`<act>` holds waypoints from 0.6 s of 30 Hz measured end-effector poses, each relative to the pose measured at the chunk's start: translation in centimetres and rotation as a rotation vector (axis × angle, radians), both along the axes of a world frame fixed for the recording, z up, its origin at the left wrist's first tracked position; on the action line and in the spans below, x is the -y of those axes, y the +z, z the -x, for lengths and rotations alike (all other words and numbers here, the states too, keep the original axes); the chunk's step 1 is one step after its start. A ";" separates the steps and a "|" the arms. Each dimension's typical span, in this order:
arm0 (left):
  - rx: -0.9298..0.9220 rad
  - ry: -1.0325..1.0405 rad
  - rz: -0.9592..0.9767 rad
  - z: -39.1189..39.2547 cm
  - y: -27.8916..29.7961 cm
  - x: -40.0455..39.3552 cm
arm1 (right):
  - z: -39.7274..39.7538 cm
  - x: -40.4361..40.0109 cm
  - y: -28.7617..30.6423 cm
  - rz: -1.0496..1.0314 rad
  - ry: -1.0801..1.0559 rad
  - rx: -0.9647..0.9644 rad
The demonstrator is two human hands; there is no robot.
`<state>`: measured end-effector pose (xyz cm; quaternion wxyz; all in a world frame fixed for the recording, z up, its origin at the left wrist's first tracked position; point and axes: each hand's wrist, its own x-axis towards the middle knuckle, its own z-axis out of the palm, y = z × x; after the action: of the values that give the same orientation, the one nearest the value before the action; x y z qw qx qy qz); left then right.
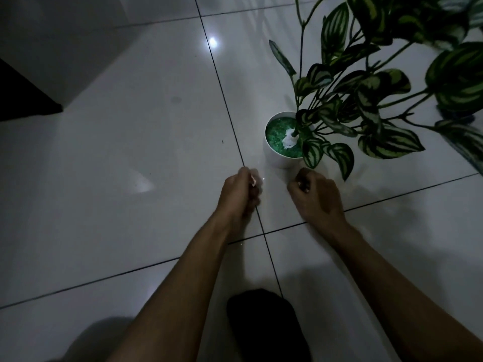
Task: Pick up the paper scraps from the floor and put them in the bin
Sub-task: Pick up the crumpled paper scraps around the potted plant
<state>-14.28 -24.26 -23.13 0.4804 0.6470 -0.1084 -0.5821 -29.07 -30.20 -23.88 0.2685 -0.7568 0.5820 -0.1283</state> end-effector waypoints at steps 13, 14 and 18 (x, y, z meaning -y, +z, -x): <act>-0.920 0.488 0.254 -1.8 0.1 -2.7 | -1.8 -2.6 0.3 -0.348 -0.009 0.472; -0.927 0.519 0.269 -2.0 0.2 -3.0 | -2.1 -2.7 0.4 -0.367 -0.004 0.490; -0.942 0.609 0.262 -3.0 0.4 -3.8 | -3.8 -3.3 0.9 -0.475 -0.017 0.621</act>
<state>-11.32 -20.48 -22.70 0.6988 0.2549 0.2372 -0.6248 -25.23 -26.91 -23.02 0.5984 -0.5941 0.4925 -0.2154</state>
